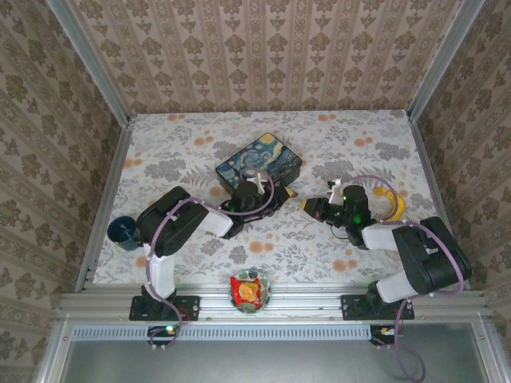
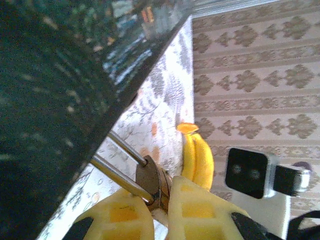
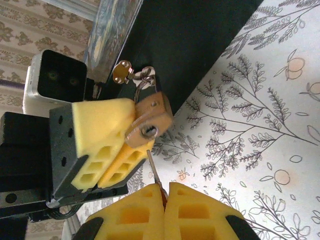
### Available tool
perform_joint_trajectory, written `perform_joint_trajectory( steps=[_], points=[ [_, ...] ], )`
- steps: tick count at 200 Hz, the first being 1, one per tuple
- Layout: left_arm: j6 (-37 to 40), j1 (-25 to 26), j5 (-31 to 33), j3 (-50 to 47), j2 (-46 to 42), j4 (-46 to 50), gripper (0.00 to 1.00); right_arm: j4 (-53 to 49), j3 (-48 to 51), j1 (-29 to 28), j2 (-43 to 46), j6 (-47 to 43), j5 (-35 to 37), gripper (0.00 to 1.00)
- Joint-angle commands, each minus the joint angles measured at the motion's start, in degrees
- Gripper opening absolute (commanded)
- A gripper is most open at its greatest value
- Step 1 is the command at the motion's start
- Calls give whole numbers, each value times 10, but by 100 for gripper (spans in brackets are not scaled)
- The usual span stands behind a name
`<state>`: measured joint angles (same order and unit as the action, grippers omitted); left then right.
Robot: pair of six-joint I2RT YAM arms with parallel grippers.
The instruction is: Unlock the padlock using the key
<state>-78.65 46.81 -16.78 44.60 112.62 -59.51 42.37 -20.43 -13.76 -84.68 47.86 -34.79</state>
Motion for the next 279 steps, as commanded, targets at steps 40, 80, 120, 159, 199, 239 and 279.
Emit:
perform_joint_trajectory(
  steps=[40, 80, 120, 159, 199, 239, 279],
  points=[
    [-137, -12, -13, -46, 69, -109, 0, 58, 21, 2, 9, 16, -21, 0],
    [-141, -12, -17, -48, 75, -112, 0, 38, 10, 3, 24, 24, -15, 0],
    [-150, -13, -21, -49, 83, -110, 0, 29, -18, 6, 5, 64, -26, 0],
    [-153, -16, -21, -55, 88, -116, 0, 37, -26, 11, -11, 87, -27, 0],
    [-145, -19, -29, -51, 87, -97, 0, 40, -35, 21, -24, 104, -37, 0],
    [-132, -23, -40, -70, 65, -29, 40, -101, -48, 36, 22, 51, -13, 0],
    [41, -20, -4, -1, -70, 324, 83, -283, -77, 37, 117, -48, 40, 0]
  ],
)
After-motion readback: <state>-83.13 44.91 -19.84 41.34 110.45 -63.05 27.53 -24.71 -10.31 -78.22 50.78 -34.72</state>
